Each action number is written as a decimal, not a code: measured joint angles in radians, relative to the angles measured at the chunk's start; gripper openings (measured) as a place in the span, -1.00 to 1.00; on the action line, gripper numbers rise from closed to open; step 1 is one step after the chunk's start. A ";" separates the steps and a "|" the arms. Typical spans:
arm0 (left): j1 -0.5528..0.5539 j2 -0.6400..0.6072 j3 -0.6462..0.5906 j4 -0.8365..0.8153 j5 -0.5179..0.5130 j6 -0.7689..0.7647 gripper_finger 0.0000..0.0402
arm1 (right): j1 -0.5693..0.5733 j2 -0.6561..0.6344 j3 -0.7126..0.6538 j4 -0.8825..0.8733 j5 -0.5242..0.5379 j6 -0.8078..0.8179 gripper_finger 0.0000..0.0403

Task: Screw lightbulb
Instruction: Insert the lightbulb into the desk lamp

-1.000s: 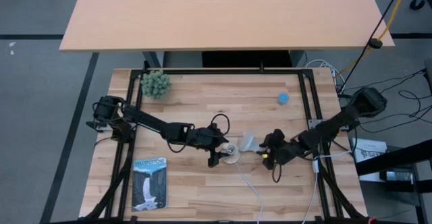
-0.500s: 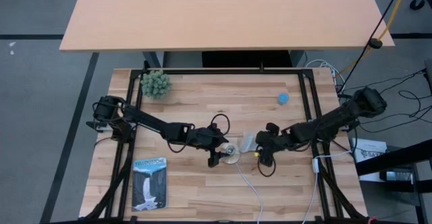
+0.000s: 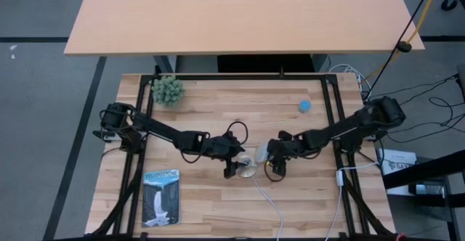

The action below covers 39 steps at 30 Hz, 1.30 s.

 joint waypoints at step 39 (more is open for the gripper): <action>-0.070 -0.307 -0.312 0.223 -0.173 0.048 0.47 | 0.090 0.115 0.000 1.037 0.238 -0.324 -0.29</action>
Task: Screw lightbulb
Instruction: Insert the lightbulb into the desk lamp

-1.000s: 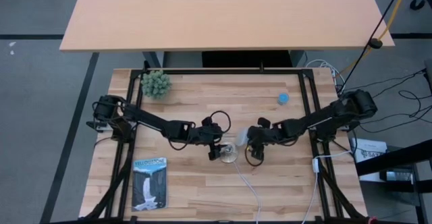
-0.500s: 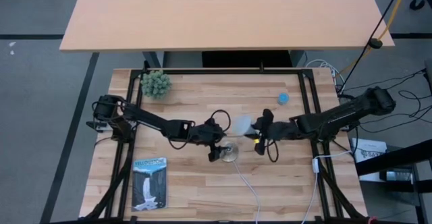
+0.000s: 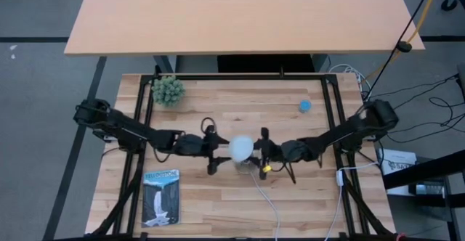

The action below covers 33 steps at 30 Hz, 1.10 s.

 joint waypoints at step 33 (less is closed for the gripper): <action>0.059 0.217 -0.042 0.355 0.139 -0.020 0.47 | -0.016 0.203 0.000 0.111 -0.022 0.028 -0.13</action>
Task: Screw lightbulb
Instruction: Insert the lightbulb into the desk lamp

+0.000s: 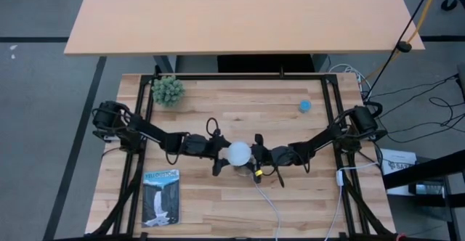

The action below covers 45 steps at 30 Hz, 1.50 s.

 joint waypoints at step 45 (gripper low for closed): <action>-0.070 -0.002 0.003 0.040 0.034 0.019 0.47 | 0.016 -0.016 0.000 -0.050 0.004 -0.220 -0.01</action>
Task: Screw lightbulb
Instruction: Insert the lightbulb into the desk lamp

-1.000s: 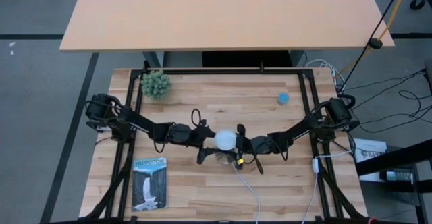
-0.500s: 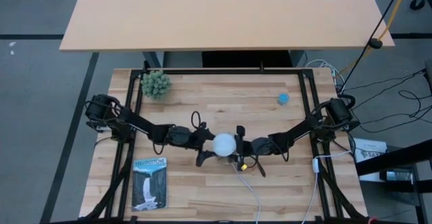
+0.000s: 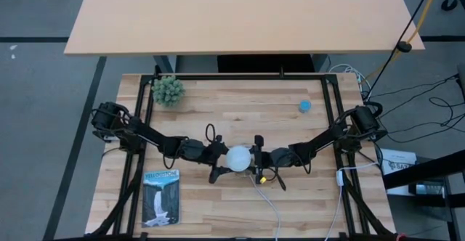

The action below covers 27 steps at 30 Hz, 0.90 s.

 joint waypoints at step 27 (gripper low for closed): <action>0.025 0.000 0.000 -0.003 -0.006 0.034 -0.25 | -0.001 0.000 0.000 0.006 0.001 0.008 -0.01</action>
